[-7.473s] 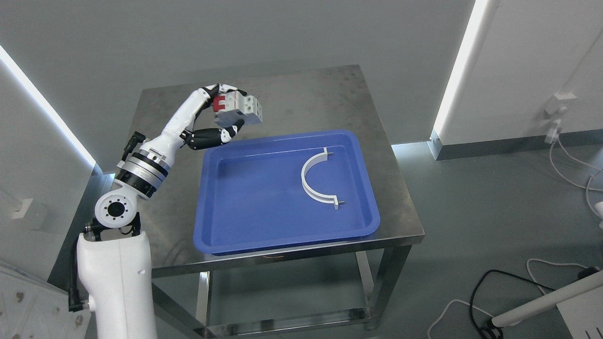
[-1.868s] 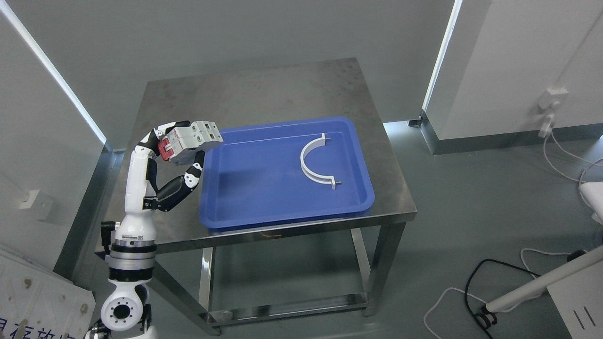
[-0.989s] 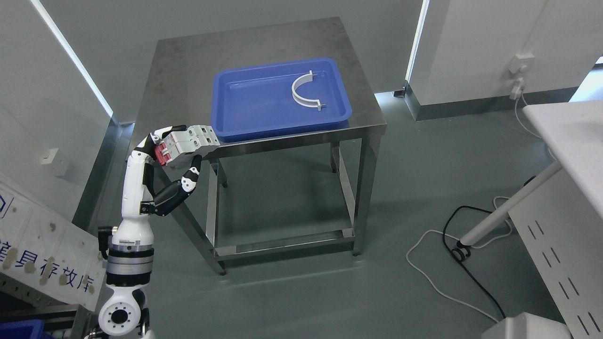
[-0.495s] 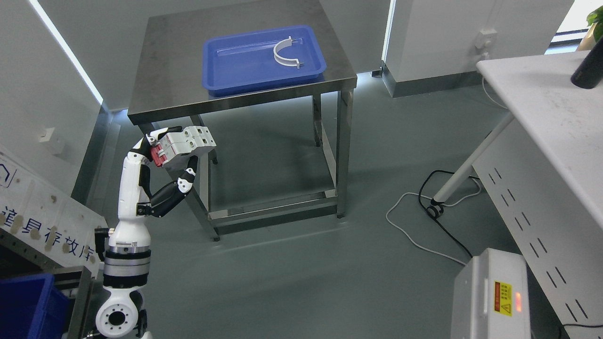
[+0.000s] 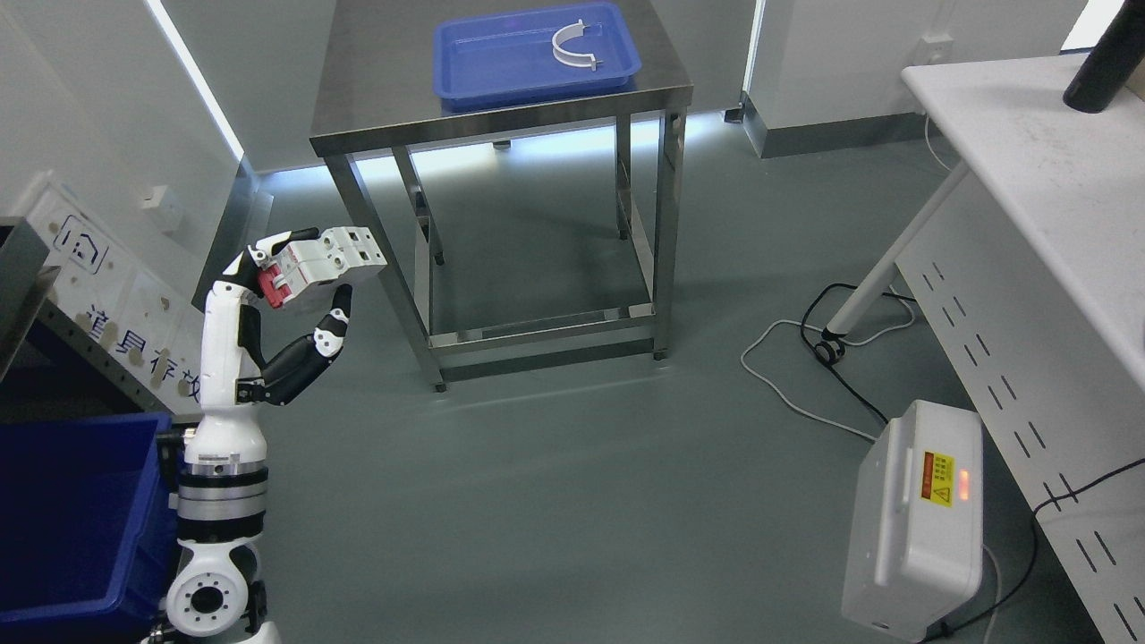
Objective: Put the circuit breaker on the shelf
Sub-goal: 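Turn toward the blue bin shelf carrying the breaker in the left hand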
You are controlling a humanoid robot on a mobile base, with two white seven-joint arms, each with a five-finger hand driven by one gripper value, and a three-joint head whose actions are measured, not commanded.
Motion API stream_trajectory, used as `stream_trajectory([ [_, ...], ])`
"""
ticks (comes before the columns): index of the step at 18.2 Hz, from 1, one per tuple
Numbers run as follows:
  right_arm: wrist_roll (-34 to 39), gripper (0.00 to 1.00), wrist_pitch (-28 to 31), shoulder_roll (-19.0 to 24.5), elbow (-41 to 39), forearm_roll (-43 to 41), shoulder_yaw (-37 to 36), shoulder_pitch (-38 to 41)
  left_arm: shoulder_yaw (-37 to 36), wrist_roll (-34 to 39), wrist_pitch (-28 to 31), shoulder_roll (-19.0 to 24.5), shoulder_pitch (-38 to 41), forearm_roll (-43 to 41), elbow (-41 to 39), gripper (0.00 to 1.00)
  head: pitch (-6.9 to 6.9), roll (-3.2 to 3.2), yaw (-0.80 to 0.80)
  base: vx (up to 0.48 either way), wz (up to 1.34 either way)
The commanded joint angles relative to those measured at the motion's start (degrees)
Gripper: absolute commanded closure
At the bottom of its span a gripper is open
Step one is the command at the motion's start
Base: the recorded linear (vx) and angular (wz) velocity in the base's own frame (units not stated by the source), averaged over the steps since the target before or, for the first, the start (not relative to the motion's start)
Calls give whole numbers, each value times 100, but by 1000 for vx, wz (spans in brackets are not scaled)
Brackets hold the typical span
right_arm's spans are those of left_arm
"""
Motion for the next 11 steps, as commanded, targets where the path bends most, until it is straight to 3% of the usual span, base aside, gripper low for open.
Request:
stream_trajectory([
  [1,0,0,-5,-100,0,0,0,0,893,-54,6,100,-273,78,0,89,0,0,0,-320,112],
  [7,0,0,-5,-100,0,0,0,0,1008,-54,-126,100,-334,105,0,89,0,0,0,-327,125],
  [11,0,0,-5,-100,0,0,0,0,1026,-63,163,100,-878,96,0,89,0,0,0,-313,141],
])
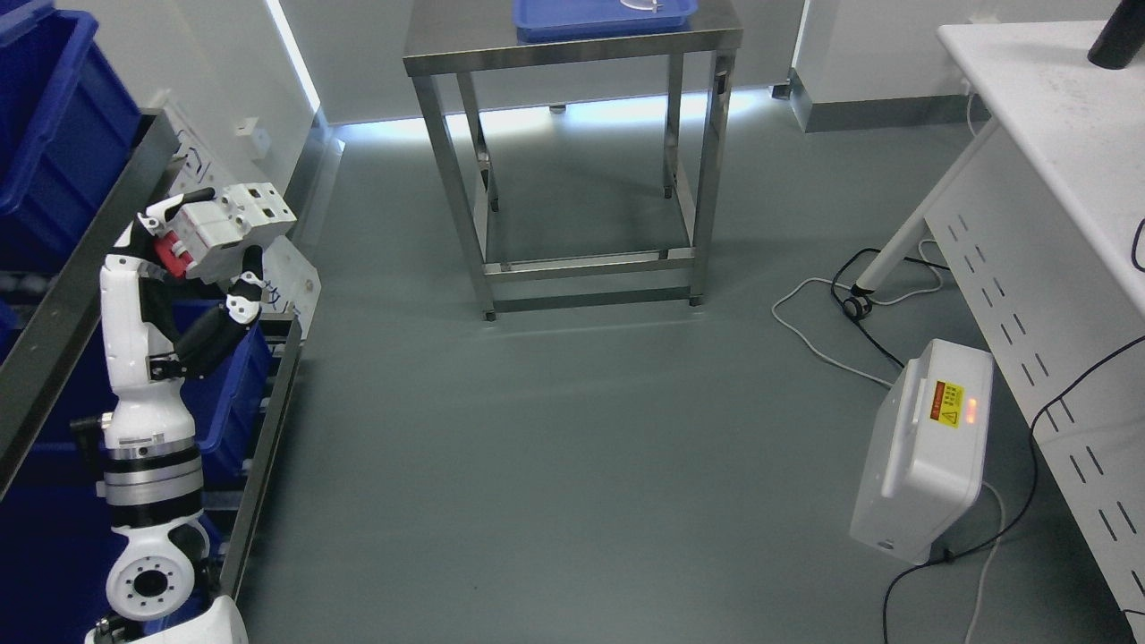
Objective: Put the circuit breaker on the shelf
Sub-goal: 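Turn toward the blue bin shelf carrying the breaker in the left hand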
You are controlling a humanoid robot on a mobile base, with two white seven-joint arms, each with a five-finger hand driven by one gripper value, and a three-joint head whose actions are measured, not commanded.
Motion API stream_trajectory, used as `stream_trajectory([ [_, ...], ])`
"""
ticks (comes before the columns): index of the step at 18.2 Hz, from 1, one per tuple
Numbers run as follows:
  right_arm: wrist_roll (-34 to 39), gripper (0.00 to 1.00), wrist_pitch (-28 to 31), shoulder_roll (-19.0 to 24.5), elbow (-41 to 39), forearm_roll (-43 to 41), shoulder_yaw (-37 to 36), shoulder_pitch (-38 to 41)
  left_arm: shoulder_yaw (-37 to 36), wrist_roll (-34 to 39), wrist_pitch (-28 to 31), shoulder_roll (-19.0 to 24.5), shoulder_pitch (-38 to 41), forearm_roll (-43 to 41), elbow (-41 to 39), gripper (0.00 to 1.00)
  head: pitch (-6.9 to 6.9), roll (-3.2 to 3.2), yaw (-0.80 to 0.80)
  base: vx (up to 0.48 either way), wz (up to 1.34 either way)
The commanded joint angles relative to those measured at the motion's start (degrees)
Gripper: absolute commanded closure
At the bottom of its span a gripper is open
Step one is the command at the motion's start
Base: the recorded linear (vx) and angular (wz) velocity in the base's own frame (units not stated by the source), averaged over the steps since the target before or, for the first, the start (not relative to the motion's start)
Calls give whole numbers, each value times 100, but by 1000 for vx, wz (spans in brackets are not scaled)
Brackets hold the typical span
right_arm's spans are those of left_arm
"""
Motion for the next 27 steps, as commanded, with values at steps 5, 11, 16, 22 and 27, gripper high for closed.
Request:
stream_trajectory([
  [5,-1,0,-11,-100,0,0,0,0,381,-10,608,106,-830,10,0,89,0,0,0,-279,416],
  [11,-1,0,-11,-100,0,0,0,0,320,-633,969,264,-1103,10,0,88,0,0,0,-227,781],
  [16,-1,0,-11,-100,0,0,-8,0,154,-1370,978,334,-1182,10,0,88,0,0,0,-181,937],
  [22,-1,0,-11,-100,0,0,0,0,-303,-2259,1794,500,-1893,-313,53,88,0,0,0,-72,825],
  [27,-1,0,-11,-100,0,0,0,0,-980,-2708,2498,712,-2692,-1439,587,87,0,0,0,46,596],
])
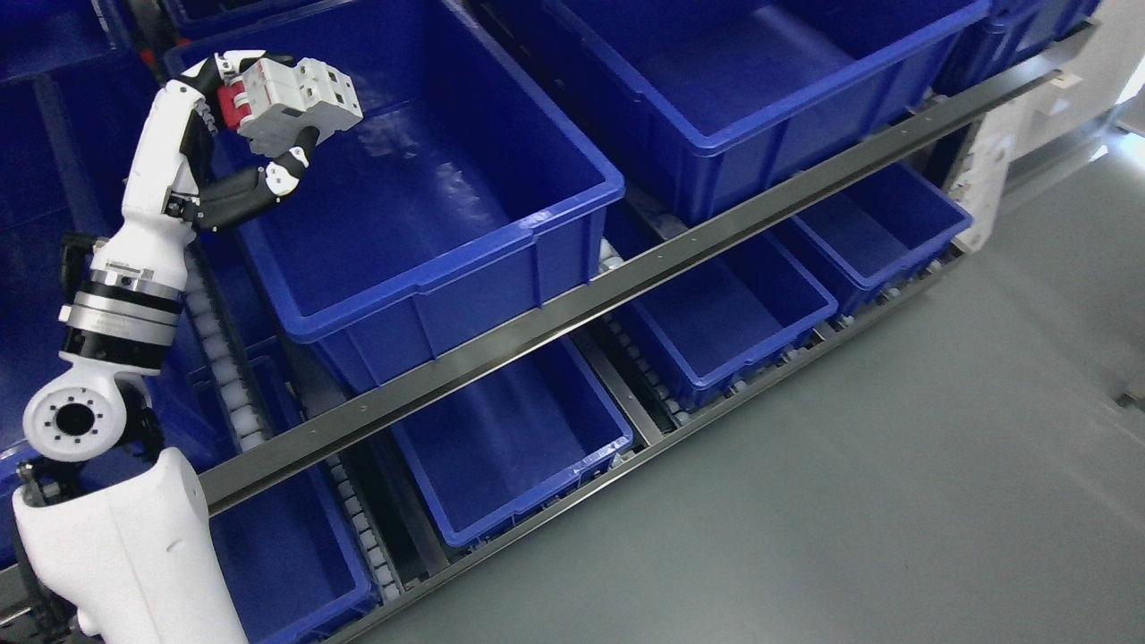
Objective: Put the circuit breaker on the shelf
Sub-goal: 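Extend the left hand over the upper blue bin and lower the breaker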
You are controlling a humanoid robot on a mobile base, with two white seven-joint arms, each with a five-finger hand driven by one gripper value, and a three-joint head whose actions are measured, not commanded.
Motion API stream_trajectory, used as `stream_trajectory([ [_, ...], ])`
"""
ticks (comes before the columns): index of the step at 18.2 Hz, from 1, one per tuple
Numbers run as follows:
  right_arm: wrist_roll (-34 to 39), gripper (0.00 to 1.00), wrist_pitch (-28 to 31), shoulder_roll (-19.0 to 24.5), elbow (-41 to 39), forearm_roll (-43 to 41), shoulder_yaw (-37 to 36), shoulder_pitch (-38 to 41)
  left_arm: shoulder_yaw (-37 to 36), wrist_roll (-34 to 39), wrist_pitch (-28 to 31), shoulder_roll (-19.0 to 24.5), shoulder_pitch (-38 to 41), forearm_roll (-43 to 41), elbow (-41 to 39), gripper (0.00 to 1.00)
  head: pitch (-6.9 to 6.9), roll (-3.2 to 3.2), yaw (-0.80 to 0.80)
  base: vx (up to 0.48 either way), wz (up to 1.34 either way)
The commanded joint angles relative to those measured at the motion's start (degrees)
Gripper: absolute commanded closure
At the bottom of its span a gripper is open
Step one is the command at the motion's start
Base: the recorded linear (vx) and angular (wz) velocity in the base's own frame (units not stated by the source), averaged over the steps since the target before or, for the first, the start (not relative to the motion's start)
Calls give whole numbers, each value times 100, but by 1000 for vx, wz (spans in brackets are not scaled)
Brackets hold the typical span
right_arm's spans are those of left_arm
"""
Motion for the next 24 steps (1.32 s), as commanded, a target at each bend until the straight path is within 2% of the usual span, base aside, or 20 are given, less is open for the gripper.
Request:
stream_trajectory([
  [1,-97,0,11,-100,0,0,1,1,-929,-177,304,354,-926,-1014,737,87,0,0,0,71,471],
  [8,-97,0,11,-100,0,0,1,1,-1790,-177,286,337,-1762,-1526,1941,86,0,0,0,58,340],
  [12,-97,0,11,-100,0,0,1,1,-2415,-107,59,328,-2420,-1771,3389,86,0,0,0,4,23],
  [17,-97,0,11,-100,0,0,1,1,-2565,358,-259,187,-3150,-2071,5034,86,0,0,0,-9,-49],
  [24,-97,0,11,-100,0,0,1,1,-2583,526,-259,178,-3178,-2080,5484,86,0,0,0,0,0],
])
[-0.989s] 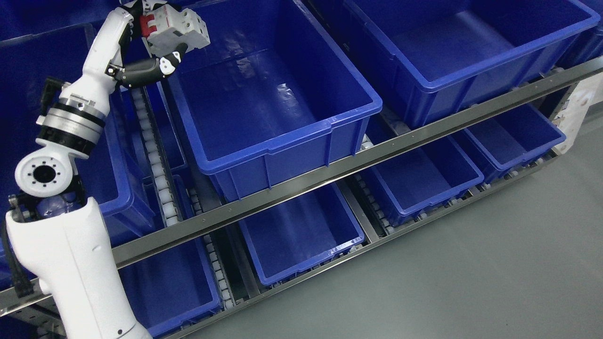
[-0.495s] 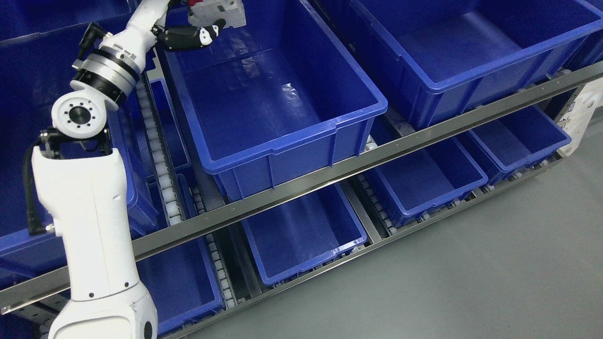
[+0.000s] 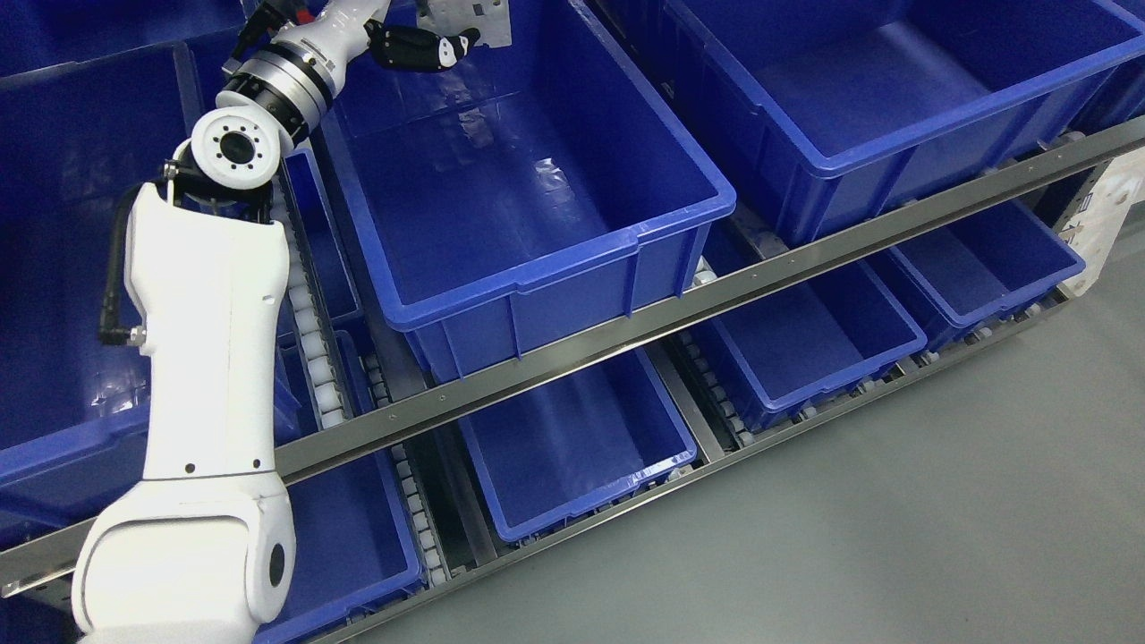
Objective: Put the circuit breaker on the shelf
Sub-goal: 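Extend the left hand over the upper blue bin and lower the breaker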
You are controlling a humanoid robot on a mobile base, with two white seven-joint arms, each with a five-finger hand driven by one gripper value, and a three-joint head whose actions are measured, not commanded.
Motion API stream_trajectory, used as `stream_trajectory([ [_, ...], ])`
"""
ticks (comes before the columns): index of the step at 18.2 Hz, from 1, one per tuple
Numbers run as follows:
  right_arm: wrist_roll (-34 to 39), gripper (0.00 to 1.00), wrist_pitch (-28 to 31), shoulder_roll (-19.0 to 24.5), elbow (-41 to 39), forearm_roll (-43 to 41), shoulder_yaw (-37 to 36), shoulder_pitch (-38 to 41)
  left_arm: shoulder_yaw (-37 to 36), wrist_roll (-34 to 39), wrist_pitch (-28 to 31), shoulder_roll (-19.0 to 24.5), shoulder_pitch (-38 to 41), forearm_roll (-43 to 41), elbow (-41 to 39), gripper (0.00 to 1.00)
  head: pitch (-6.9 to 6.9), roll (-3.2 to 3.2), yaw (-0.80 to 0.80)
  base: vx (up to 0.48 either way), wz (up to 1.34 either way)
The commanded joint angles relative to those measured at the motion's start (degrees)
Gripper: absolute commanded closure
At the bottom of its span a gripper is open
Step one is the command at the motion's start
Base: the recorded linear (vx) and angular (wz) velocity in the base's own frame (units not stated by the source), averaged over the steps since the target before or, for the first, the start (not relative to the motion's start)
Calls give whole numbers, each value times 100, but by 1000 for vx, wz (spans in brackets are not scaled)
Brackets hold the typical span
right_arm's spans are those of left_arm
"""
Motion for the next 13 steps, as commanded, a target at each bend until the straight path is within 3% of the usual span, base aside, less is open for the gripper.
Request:
stream_trajectory([
  [1,4,0,-1,-100,0,0,0,0,-453,37,4,-82,-184,-68,1587,85,0,0,0,0,0],
  [5,4,0,-1,-100,0,0,0,0,-752,98,-5,-381,-228,-68,2263,84,0,0,0,0,0],
  [13,4,0,-1,-100,0,0,0,0,-1033,389,4,-390,-448,-68,2915,82,0,0,0,0,0],
])
